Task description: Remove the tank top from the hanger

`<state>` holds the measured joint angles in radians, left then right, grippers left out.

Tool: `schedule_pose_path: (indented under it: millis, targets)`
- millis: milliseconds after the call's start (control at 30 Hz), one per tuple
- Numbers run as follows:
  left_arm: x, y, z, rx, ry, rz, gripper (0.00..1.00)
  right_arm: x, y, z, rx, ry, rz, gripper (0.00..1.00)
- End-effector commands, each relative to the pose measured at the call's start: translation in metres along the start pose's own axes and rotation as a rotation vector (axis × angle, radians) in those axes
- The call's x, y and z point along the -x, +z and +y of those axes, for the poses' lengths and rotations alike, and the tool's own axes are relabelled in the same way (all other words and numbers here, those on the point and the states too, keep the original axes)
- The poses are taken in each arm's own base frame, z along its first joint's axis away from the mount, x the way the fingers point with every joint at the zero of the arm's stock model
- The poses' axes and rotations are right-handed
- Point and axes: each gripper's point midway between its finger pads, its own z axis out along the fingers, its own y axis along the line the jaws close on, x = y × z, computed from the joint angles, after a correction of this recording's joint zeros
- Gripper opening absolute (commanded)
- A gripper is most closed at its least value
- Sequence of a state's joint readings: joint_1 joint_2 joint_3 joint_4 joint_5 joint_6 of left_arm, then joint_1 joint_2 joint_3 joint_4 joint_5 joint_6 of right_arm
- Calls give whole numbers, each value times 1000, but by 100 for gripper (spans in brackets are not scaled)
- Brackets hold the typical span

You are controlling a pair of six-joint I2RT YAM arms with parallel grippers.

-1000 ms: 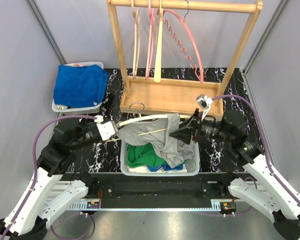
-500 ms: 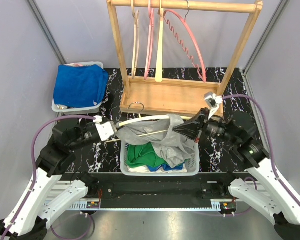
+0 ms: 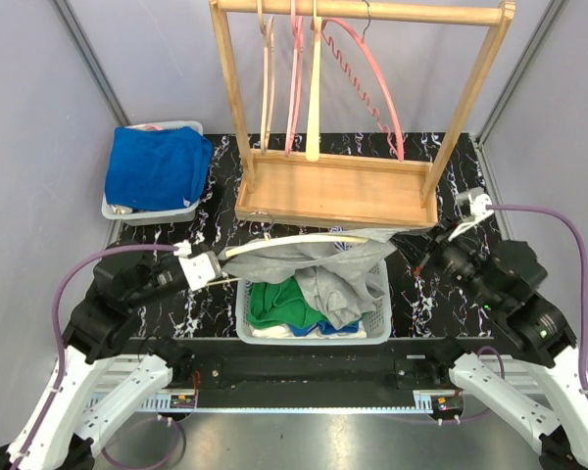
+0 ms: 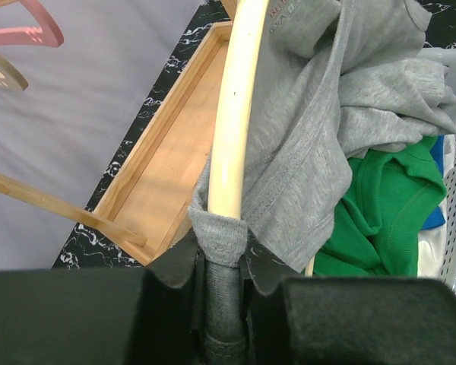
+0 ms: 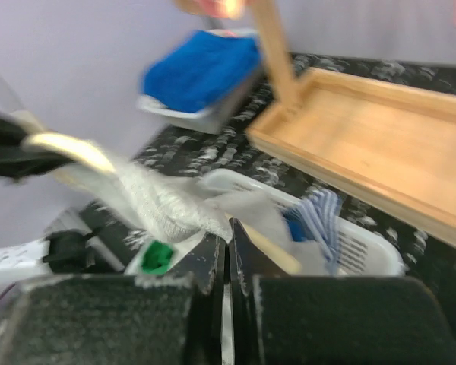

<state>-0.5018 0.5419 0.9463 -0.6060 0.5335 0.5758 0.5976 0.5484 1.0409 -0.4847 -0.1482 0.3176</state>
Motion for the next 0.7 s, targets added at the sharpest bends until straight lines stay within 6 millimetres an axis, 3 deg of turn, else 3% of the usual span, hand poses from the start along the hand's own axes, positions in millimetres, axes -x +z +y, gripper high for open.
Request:
schedule_pose_path:
  millis: [0, 67, 267, 500, 667]
  targets:
    - [10, -8, 9, 57, 30, -32, 0, -20, -4, -78, -421, -20, 61, 0]
    - [12, -9, 9, 60, 31, -37, 0, -23, -6, -97, -527, -17, 66, 0]
    - [13, -12, 8, 58, 28, -37, 0, -22, -18, -120, -693, -44, 103, 0]
    - [17, -11, 10, 63, 28, -54, 0, -37, -25, -121, -718, -25, 192, 0]
    - [38, -12, 5, 25, -15, -127, 0, -69, -12, -122, -676, 6, 273, 0]
